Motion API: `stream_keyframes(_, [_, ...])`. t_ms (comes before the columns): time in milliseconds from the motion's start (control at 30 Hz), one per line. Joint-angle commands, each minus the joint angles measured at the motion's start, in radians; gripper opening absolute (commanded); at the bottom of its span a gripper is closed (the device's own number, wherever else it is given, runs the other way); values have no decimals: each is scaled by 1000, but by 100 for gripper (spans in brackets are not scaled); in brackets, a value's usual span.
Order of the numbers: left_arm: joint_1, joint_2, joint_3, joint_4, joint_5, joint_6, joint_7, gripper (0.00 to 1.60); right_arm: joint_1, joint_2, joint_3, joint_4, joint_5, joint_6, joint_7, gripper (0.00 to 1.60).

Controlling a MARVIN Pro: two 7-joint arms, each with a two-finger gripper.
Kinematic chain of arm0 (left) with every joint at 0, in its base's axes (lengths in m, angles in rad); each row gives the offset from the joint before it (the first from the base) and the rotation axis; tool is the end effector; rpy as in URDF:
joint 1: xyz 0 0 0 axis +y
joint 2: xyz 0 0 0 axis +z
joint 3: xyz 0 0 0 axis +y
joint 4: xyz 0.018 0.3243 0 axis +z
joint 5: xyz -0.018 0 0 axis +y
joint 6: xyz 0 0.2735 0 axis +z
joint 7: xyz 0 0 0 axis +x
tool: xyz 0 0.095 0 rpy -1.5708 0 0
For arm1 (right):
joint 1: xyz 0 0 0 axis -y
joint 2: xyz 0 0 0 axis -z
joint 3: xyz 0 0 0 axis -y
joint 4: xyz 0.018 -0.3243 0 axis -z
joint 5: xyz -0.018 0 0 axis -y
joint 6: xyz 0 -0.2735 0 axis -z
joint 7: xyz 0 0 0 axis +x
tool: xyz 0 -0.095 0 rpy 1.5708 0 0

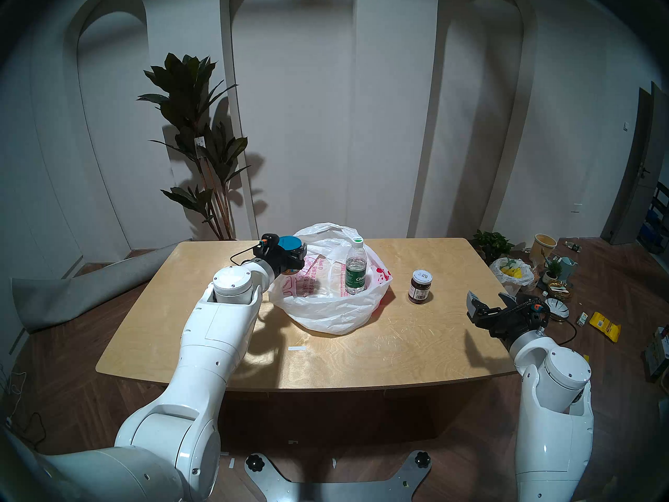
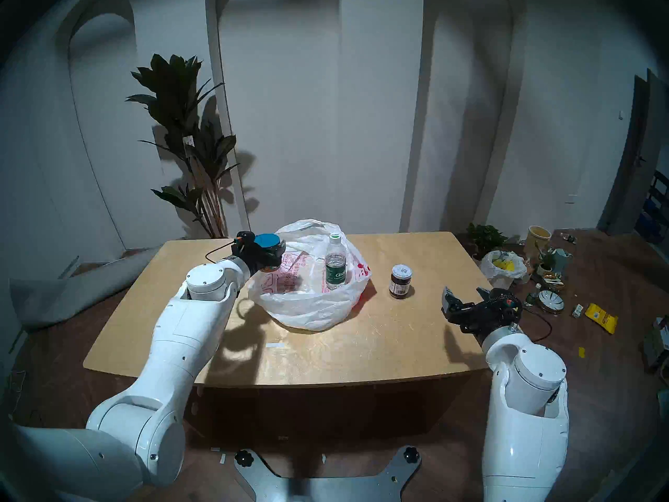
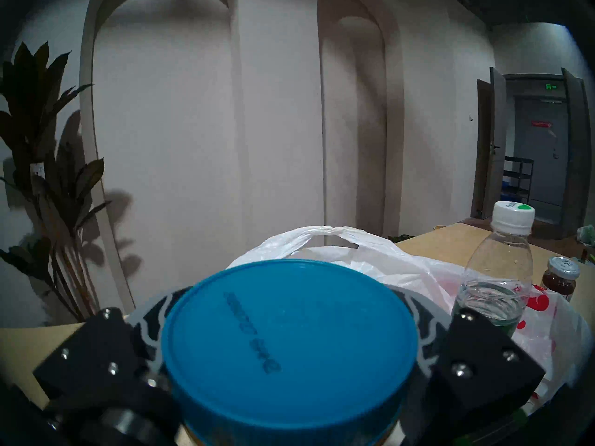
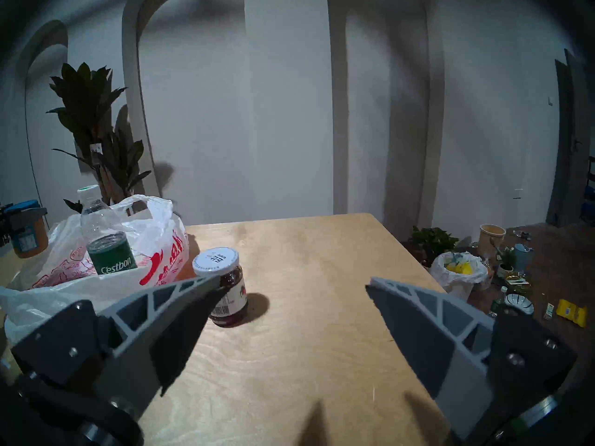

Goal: Bag the groceries: heavy items first, fragile items on top

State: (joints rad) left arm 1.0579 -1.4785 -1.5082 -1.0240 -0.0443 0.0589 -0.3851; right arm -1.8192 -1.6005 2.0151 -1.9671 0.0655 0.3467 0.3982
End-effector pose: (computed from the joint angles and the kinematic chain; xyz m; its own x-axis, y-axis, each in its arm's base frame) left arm 0.5342 -0.0064 -0.3115 0.0954 -0.0672 0.9932 -0.3811 -0.9242 -0.0259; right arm 0.2774 -0.1146 -0.3099 0.1764 -0.0642 0.9822 -0.0366 -0.9976 -0.0586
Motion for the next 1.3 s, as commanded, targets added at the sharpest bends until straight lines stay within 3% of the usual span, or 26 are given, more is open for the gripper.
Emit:
stream_keyframes(0, [-126,-65,29,49,7,16,18,0,9,0,0,2,-1,-9,-5,160])
stream_keyframes(33, [-98,-71,28,31,5,11,24,0,10,0,0,5,-2,-9,-6,160])
stream_keyframes(433, [-192,-107,65,149,19,53,45,0,26,-2,-3,36,-8,-9,-26,160])
stream_keyframes(500, [-177,-107,66,140,21,47,45,0,28,-1,-2,38,-9,-9,-28,160])
stream_keyframes(700, [-230,-104,91,215,47,45,49,0,37,10,11,51,-16,-9,-44,160])
stream_keyframes(1267, [-269,-87,163,455,117,-37,20,0,53,34,41,68,-29,-13,-72,160])
